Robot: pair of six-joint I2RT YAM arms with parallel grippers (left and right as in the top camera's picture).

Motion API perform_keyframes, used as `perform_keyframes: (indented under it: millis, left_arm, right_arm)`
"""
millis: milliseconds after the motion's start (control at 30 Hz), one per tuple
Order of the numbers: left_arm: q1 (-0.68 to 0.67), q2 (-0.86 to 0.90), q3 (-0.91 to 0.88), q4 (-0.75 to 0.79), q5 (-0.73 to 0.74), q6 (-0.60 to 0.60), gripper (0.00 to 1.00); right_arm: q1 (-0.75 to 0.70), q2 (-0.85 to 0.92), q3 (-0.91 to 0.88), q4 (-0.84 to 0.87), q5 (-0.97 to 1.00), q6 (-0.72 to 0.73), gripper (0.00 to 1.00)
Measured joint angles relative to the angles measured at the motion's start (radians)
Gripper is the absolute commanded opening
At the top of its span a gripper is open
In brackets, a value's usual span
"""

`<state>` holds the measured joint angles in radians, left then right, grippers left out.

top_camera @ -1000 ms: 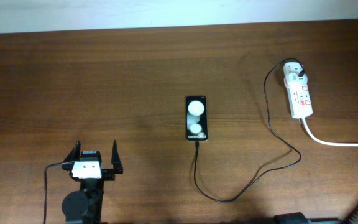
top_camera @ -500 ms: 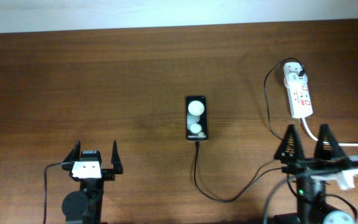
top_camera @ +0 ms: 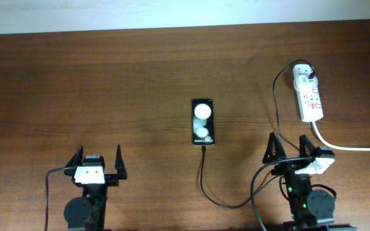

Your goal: Plug charger to phone and switch on socket

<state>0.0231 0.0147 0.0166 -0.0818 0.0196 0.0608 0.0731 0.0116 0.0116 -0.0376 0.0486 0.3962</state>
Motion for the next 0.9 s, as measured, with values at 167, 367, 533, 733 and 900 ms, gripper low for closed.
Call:
perform_keyframes:
  millis: [167, 367, 533, 733, 900]
  left_arm:
    - [0.000, -0.001, 0.000, 0.000, 0.000, 0.000, 0.99]
    - [0.000, -0.001, 0.000, 0.000, 0.000, 0.000, 0.99]
    - [0.000, -0.001, 0.000, 0.000, 0.000, 0.000, 0.99]
    - [0.000, -0.001, 0.000, 0.000, 0.000, 0.000, 0.99]
    - [0.000, -0.001, 0.000, 0.000, 0.000, 0.000, 0.99]
  right_arm:
    - [0.000, 0.006, -0.001, -0.033, -0.009, 0.000, 0.99]
    - [0.000, 0.006, -0.001, -0.033, -0.009, 0.000, 0.99]
    - [0.000, 0.006, -0.001, -0.033, -0.008, 0.000, 0.99]
    - [0.000, 0.004, -0.001, -0.033, -0.009, 0.000, 0.99]
    - [0.000, 0.004, -0.001, -0.033, -0.008, -0.017, 0.99]
